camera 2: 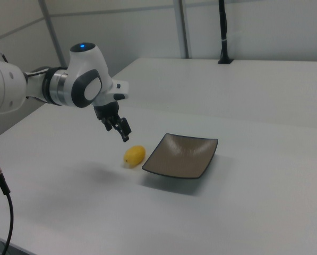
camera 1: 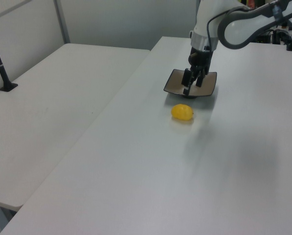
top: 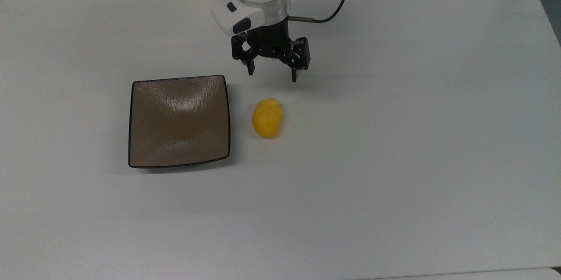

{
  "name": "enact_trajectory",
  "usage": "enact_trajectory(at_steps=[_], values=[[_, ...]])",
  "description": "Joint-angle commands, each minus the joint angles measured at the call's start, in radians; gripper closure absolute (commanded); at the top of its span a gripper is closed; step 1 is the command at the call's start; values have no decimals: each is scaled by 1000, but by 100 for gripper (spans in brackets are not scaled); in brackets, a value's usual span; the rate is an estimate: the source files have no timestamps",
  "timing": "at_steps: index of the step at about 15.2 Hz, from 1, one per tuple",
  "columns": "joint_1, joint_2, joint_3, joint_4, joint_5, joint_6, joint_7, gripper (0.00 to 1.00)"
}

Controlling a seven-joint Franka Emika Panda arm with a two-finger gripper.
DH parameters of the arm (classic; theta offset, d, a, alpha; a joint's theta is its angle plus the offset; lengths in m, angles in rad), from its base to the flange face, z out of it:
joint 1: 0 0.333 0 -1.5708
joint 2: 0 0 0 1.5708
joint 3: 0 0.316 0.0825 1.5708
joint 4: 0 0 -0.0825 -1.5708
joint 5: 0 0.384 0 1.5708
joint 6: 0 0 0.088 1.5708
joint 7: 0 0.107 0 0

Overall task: Put potatoes on a ceramic plate
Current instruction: 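Move the open gripper down over the yellow potato, then close the gripper around the yellow potato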

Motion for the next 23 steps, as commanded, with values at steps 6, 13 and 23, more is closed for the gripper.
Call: enact_trajectory(at_steps=[6, 13, 23], values=[[-6, 180, 8, 125, -21, 41, 76, 0], [-15, 278, 12, 183, -47, 39, 76, 0], [-17, 286, 18, 183, -78, 35, 73, 47]])
